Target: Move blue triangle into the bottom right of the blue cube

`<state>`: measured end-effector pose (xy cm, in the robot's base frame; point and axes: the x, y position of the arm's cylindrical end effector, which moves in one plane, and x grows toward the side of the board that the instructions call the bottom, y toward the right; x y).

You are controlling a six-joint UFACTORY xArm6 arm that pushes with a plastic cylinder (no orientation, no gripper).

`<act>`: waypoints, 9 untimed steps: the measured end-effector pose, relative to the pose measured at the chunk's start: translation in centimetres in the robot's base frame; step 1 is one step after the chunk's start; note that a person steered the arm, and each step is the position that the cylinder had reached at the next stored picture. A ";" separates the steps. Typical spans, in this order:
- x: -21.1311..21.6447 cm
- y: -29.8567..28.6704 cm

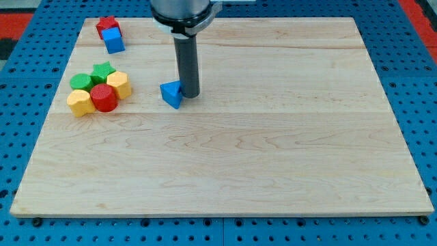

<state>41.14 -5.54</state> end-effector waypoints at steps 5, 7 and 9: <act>-5.7 -5.3; -11.8 -8.4; -14.3 -10.5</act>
